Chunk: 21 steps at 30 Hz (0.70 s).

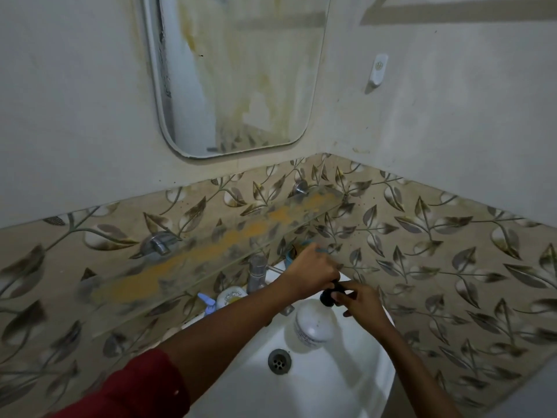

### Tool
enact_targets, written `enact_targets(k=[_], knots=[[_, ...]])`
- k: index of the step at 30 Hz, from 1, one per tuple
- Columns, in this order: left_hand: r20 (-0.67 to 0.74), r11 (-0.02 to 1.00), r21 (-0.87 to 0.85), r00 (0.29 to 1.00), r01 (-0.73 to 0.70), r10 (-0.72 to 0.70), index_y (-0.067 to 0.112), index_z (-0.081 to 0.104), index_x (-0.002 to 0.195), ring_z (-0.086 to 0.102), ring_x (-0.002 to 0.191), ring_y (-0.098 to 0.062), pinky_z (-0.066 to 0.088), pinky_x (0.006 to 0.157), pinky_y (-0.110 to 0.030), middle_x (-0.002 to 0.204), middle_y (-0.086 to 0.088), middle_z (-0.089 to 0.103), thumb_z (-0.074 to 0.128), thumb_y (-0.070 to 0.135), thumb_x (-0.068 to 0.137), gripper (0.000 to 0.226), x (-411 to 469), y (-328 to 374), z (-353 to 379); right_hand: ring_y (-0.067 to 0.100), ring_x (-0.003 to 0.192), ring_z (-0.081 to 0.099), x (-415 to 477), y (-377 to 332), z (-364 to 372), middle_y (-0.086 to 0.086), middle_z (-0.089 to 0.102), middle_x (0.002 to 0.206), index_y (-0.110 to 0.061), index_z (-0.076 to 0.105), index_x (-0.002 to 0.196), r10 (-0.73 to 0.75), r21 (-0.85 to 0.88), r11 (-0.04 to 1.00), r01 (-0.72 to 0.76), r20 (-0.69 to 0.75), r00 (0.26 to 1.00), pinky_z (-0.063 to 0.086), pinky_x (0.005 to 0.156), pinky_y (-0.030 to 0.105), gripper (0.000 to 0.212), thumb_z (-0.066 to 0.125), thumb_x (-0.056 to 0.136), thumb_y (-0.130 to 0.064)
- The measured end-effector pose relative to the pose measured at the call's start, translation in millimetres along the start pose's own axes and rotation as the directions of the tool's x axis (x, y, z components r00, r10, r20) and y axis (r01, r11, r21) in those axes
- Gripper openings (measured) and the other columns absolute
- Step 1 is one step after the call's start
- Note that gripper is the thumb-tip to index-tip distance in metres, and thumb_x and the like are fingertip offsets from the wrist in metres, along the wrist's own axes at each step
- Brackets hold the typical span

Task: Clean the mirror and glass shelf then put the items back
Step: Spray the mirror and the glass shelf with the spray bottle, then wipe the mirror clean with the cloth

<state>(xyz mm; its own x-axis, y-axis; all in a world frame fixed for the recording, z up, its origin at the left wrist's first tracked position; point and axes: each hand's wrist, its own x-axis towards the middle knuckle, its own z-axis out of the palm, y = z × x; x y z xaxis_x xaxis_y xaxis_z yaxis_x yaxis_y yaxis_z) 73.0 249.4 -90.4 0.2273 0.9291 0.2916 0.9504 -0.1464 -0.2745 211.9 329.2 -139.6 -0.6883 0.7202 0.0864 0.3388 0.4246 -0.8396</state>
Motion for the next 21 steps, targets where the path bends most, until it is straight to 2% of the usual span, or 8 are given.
enact_targets(k=[2, 3, 4, 7, 10, 14, 17, 21], knots=[[-0.015, 0.988, -0.112, 0.994, 0.11, -0.112, 0.018, 0.063, 0.055, 0.051, 0.051, -0.021, 0.043, 0.054, -0.03, 0.049, 0.002, 0.054, 0.068, 0.011, 0.065, 0.013, -6, -5, 4, 0.02, 0.072, 0.064, 9, 6, 10, 0.007, 0.067, 0.094, -0.008, 0.068, 0.102, -0.017, -0.022, 1.0, 0.016, -0.035, 0.999, 0.056, 0.056, 0.027, 0.019, 0.061, 0.085, -0.008], [-0.043, 0.972, -0.179, 0.986, 0.149, -0.159, 0.015, 0.068, 0.065, 0.059, 0.059, -0.024, 0.049, 0.055, -0.033, 0.059, -0.002, 0.064, 0.067, 0.009, 0.065, 0.006, -10, -8, 6, 0.024, 0.075, 0.065, 14, 9, 14, 0.007, 0.068, 0.094, -0.009, 0.069, 0.101, -0.018, -0.042, 0.999, 0.016, -0.054, 0.998, 0.057, 0.064, 0.038, 0.017, 0.06, 0.086, -0.011], [-0.066, 0.946, -0.261, 0.974, 0.194, -0.218, 0.012, 0.071, 0.079, 0.064, 0.069, -0.026, 0.053, 0.058, -0.034, 0.073, -0.005, 0.07, 0.066, 0.008, 0.066, 0.014, -16, -9, 4, 0.027, 0.077, 0.065, 20, 12, 17, 0.007, 0.069, 0.093, -0.01, 0.069, 0.099, -0.018, -0.067, 0.998, 0.013, -0.072, 0.997, 0.055, 0.07, 0.046, 0.016, 0.06, 0.086, -0.013], [-0.095, 0.803, -0.506, 0.905, 0.315, -0.415, 0.01, 0.068, 0.105, 0.065, 0.092, -0.029, 0.055, 0.072, -0.037, 0.101, -0.01, 0.071, 0.06, 0.011, 0.078, 0.028, -45, -2, -17, 0.031, 0.075, 0.065, 41, 19, 23, 0.013, 0.07, 0.088, -0.01, 0.069, 0.096, 0.01, -0.125, 0.992, -0.027, -0.133, 0.991, 0.054, 0.069, 0.052, 0.016, 0.059, 0.085, -0.016], [0.034, 0.678, -0.593, 0.854, 0.435, -0.519, 0.02, 0.065, 0.114, 0.057, 0.107, -0.016, 0.043, 0.084, -0.025, 0.115, 0.001, 0.066, 0.052, 0.02, 0.091, 0.026, -92, 4, -23, 0.036, 0.067, 0.065, 60, 17, 27, 0.023, 0.069, 0.08, -0.003, 0.069, 0.089, -0.001, -0.135, 0.991, -0.023, -0.174, 0.985, 0.054, 0.066, 0.054, 0.014, 0.062, 0.084, -0.014], [0.192, 0.567, -0.624, 0.809, 0.537, -0.556, 0.031, 0.066, 0.109, 0.05, 0.096, 0.011, 0.032, 0.077, 0.001, 0.103, 0.031, 0.054, 0.053, 0.025, 0.091, 0.023, -154, 7, -16, 0.041, 0.064, 0.064, 81, 2, 37, 0.03, 0.064, 0.069, 0.011, 0.062, 0.074, -0.058, -0.14, 0.989, 0.035, -0.165, 0.985, 0.053, 0.061, 0.055, 0.025, 0.063, 0.083, -0.012], [0.274, 0.521, -0.622, 0.785, 0.585, -0.556, 0.039, 0.065, 0.103, 0.048, 0.091, 0.023, 0.037, 0.079, -0.003, 0.094, 0.038, 0.054, 0.055, 0.029, 0.091, 0.018, -185, 7, -17, 0.044, 0.063, 0.062, 98, -10, 48, 0.032, 0.062, 0.065, 0.015, 0.059, 0.068, -0.055, -0.121, 0.992, 0.037, -0.151, 0.987, 0.051, 0.058, 0.048, 0.031, 0.063, 0.083, -0.012], [0.303, 0.463, -0.629, 0.746, 0.624, -0.593, 0.054, 0.058, 0.086, 0.052, 0.1, 0.017, 0.043, 0.085, -0.01, 0.095, 0.05, 0.054, 0.061, 0.032, 0.087, 0.023, -209, 5, -15, 0.038, 0.059, 0.062, 116, -25, 69, 0.03, 0.058, 0.06, 0.011, 0.053, 0.06, -0.018, -0.059, 0.998, 0.011, -0.114, 0.993, 0.051, 0.059, 0.05, 0.033, 0.064, 0.081, -0.011]])
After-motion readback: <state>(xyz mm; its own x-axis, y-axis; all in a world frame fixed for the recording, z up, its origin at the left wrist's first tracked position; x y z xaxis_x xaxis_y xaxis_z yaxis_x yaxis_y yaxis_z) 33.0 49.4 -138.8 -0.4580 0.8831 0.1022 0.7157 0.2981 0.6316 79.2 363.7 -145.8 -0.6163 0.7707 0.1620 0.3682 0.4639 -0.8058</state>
